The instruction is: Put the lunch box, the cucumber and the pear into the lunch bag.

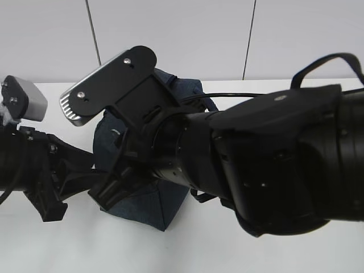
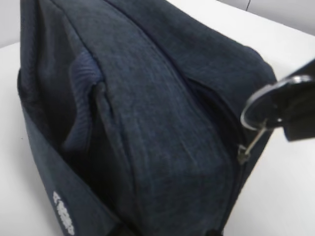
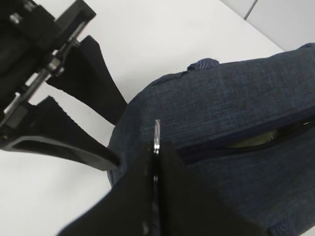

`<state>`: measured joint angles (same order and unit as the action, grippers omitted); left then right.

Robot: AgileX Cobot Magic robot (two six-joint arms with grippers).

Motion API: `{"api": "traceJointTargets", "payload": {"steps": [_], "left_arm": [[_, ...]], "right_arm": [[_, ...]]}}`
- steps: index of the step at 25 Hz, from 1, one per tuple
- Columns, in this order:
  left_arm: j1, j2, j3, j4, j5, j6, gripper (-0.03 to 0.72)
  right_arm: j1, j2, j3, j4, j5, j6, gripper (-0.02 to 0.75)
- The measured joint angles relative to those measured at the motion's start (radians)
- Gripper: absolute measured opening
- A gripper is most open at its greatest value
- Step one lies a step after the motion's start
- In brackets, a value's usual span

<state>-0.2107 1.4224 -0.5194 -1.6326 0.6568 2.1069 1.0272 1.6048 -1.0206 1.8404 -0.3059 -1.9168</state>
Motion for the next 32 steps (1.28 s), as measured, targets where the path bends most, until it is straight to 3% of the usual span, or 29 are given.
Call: {"api": "traceJointTargets", "payload": {"steps": [4, 8, 10, 16, 21, 32], "left_arm": [[0.000, 0.037, 0.000, -0.069, 0.036, 0.000, 0.276], [0.000, 0.050, 0.000, -0.110, 0.036, 0.001, 0.049], [0.000, 0.051, 0.000, -0.115, 0.036, 0.001, 0.009], [0.000, 0.051, -0.002, -0.115, 0.037, 0.001, -0.006], [0.000, 0.051, -0.006, -0.103, 0.042, 0.001, -0.006], [0.000, 0.051, -0.007, -0.076, 0.051, 0.001, -0.006]], "right_arm": [[0.000, 0.000, 0.000, 0.000, 0.010, 0.000, 0.006], [0.000, 0.000, 0.000, 0.000, 0.013, 0.000, 0.005], [0.000, 0.000, -0.002, 0.000, 0.010, 0.000, 0.006], [-0.002, 0.000, -0.062, 0.008, -0.052, 0.000, 0.006], [-0.054, 0.000, -0.093, 0.015, -0.058, 0.000, 0.005], [-0.344, 0.015, -0.102, -0.005, 0.258, 0.140, 0.006]]}}
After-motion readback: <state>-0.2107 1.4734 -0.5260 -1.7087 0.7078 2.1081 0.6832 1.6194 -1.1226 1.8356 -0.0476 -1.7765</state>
